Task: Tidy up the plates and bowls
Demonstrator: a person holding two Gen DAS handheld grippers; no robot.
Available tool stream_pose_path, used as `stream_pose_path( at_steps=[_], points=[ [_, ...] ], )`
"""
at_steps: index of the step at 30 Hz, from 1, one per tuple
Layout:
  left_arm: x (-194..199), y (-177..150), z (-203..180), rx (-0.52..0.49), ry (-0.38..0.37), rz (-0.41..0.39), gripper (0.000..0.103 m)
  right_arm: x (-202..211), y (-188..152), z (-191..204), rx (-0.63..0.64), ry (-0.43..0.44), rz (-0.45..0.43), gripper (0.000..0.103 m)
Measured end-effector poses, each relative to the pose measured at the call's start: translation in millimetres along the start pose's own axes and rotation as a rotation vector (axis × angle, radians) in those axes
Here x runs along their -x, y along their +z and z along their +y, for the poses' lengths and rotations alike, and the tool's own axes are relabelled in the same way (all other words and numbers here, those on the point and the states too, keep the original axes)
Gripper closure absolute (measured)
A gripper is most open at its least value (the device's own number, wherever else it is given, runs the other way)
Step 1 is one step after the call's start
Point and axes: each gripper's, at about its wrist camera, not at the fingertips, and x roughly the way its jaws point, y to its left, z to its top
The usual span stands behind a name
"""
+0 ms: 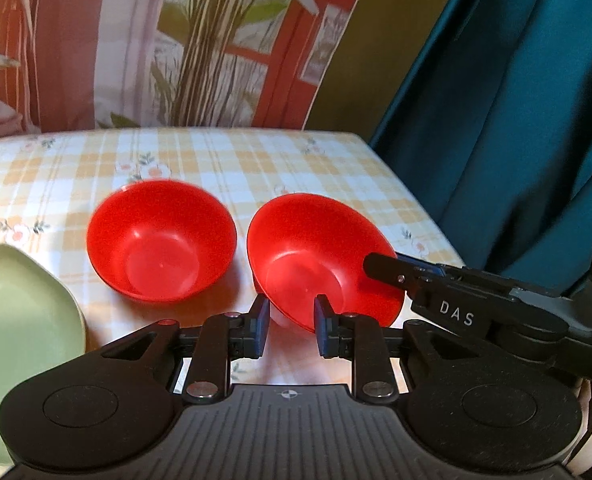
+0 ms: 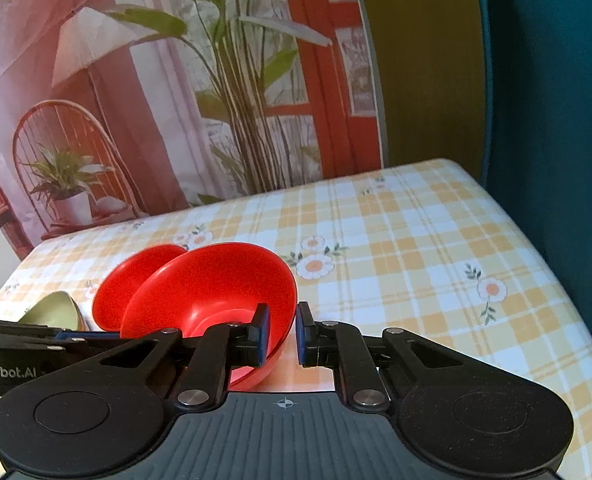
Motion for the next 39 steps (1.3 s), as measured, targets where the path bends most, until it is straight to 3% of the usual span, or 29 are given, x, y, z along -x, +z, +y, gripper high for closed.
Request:
stream_pose_path(
  at_steps=[13, 24, 39],
  points=[
    [33, 21, 38, 0.023, 0.060, -0.075, 0.078, -33, 30, 56, 0.076, 0.081, -0.007, 0.090],
    [20, 28, 74, 0.051, 0.119, -0.021, 0.078, -69, 30, 83, 0.097, 0.106, 0.035, 0.090],
    [5, 23, 78, 0.025, 0.140, 0.028, 0.077, -80, 19, 80, 0.094, 0.093, 0.064, 0.089]
  ],
)
